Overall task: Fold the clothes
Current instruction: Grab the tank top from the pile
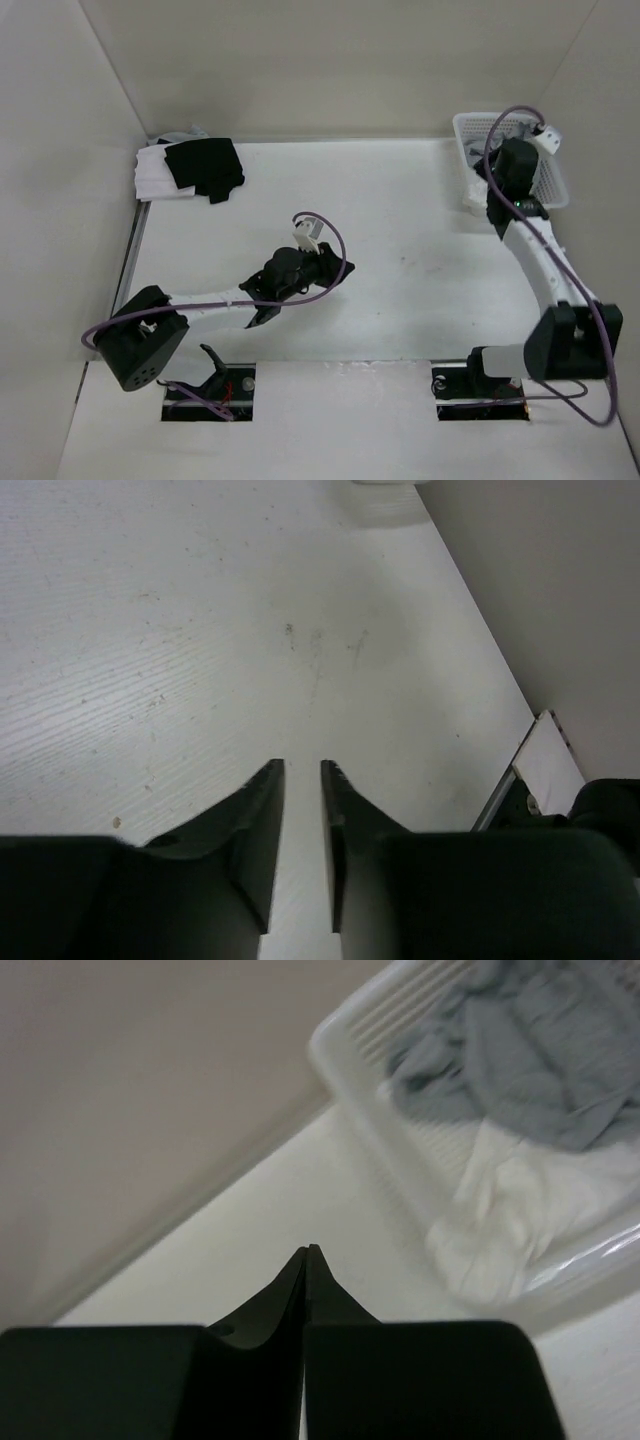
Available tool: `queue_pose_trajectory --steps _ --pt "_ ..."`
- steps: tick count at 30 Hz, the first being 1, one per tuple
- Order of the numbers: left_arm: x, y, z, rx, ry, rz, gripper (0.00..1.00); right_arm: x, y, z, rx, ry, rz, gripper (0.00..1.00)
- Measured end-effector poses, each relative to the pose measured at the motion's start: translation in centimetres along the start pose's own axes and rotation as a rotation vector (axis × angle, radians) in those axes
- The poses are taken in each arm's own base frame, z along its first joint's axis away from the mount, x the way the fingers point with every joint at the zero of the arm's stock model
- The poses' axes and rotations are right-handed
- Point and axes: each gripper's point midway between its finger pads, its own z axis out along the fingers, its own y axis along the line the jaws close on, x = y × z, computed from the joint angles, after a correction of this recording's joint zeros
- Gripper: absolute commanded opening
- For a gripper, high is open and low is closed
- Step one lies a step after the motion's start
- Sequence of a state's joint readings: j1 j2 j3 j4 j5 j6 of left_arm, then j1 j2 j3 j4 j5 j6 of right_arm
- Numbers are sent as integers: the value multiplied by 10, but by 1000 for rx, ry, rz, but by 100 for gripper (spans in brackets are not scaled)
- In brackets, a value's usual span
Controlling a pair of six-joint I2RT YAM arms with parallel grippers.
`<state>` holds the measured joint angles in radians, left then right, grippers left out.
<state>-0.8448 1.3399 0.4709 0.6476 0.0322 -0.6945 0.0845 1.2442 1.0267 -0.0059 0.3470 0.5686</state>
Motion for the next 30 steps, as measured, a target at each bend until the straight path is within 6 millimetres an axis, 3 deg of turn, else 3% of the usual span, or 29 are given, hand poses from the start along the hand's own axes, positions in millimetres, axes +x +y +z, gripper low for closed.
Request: queue_pose_trajectory --steps 2,5,6,9,13,16,23,28,30 --pt "1 3 2 -1 -3 4 37 -34 -35 51 124 -52 20 8" --pt "2 14 2 -24 -7 4 46 -46 -91 99 276 -44 27 23" --pt "0 19 1 -31 -14 1 48 -45 -115 124 333 -31 32 31" --pt "-4 28 2 -46 -34 -7 50 -23 -167 168 456 59 26 48" --pt "-6 41 3 -71 -45 -26 51 10 -210 192 547 151 10 60" --pt "-8 46 4 -77 -54 -41 51 22 -227 202 584 199 -2 60" --pt "-17 58 0 -73 -80 -104 51 7 -231 236 586 178 7 59" --pt "-28 67 -4 -71 -109 -157 51 12 -239 249 603 191 14 55" --pt "-31 68 -6 -64 -116 -173 51 19 -243 254 611 200 15 42"
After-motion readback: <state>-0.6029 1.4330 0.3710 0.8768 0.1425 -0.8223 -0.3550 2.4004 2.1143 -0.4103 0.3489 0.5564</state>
